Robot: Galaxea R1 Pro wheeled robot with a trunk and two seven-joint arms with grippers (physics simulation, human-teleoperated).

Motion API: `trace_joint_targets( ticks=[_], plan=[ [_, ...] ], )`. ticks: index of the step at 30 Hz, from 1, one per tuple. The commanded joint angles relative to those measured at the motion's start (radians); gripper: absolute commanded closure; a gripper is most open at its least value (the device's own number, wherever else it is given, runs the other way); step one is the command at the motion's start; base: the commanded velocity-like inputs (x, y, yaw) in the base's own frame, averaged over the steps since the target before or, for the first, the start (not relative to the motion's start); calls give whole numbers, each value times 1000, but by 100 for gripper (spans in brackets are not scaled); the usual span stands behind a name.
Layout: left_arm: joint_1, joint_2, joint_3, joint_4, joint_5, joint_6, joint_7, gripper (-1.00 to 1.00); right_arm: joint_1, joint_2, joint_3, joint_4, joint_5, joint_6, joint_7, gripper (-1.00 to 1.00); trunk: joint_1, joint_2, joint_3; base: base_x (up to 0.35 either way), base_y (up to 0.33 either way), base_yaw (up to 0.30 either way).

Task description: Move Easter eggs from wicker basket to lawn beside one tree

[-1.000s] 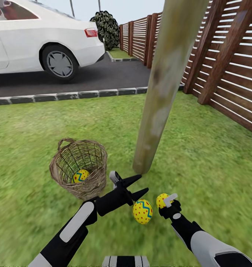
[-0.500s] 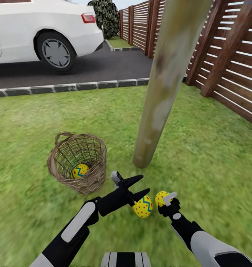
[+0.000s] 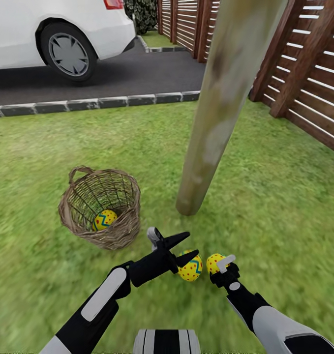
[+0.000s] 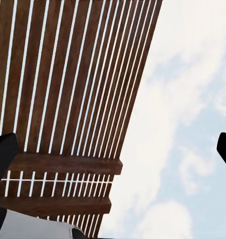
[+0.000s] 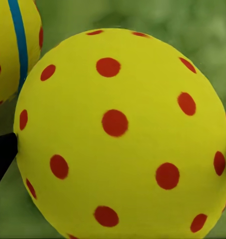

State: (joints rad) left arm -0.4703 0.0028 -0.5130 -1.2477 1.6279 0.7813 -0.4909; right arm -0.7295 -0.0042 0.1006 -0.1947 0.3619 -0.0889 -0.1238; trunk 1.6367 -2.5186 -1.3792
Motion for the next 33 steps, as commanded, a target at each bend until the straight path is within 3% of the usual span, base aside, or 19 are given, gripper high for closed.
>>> trace_joint_targets(
  ticks=[1,6,27,33],
  plan=[
    [-1,0,-1,1,4,4,-1,-100,-1,0,8,1,0,-2,-8,100,0,-1,-5,0,0,0],
    [-1,0,0,1,4,4,-1,-100,-1,0,8,0,0,-2,-9,100,2,-2,-24,0,0,0],
    [-1,0,0,2,4,3,-1,-100,-1,-2,7,-5,4,-10,-10,100,2,-2,-24,99,0,0],
    [-1,-6,0,2,4,3,-1,-100,-1,-2,7,-5,0,-1,-10,100,5,-3,-43,0,0,0]
  ],
)
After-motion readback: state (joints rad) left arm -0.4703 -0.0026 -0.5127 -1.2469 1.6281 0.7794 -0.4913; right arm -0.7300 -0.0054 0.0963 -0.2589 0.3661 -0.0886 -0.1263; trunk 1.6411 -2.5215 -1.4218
